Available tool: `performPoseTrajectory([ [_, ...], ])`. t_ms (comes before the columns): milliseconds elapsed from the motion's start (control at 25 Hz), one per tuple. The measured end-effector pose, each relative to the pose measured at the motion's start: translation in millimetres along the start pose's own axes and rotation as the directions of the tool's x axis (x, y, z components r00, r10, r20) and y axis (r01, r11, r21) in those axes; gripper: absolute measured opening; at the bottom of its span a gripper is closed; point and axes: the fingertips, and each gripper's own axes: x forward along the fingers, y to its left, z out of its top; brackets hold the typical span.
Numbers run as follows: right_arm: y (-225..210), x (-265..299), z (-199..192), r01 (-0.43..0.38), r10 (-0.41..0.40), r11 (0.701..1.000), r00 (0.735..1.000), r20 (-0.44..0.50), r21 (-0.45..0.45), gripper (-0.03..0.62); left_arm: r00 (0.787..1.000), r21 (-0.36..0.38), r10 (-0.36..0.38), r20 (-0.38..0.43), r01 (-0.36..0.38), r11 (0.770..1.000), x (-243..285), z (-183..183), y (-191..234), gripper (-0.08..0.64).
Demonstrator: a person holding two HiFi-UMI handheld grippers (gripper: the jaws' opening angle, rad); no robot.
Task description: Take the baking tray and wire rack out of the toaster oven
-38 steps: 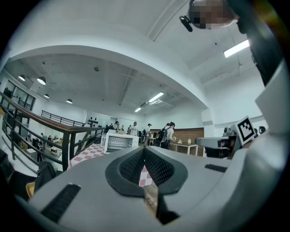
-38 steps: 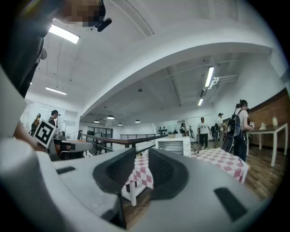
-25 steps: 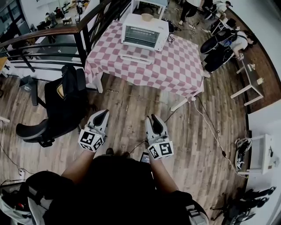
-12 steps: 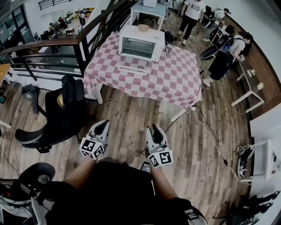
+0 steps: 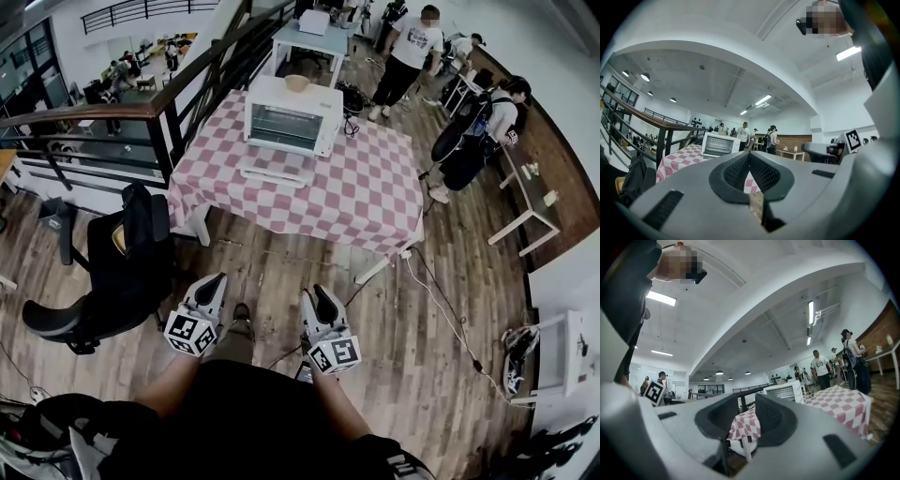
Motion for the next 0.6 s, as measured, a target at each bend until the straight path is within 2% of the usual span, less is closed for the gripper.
performPoseTrajectory([
  [240, -35.8, 45.4, 5.4, 0.037, -0.037, 0.999, 0.999, 0.034, -0.004, 0.103, 1.000, -0.022, 0.016, 0.021, -0.016, 1.000, 48.3, 1.3, 39.1, -0.006],
  [480, -64.6, 133.2, 1.7, 0.016, -0.016, 1.000, 1.000, 0.019, 0.022, 0.103, 1.000, -0.041, 0.016, 0.023, -0.015, 0.999, 117.9, 8.9, 99.4, -0.006],
  [600, -80.0, 182.9, 2.4, -0.001, 0.001, 0.998, 1.000, 0.002, 0.057, 0.103, 1.000, -0.015, -0.001, -0.001, 0.001, 1.000, 159.2, 7.0, 133.1, -0.006],
])
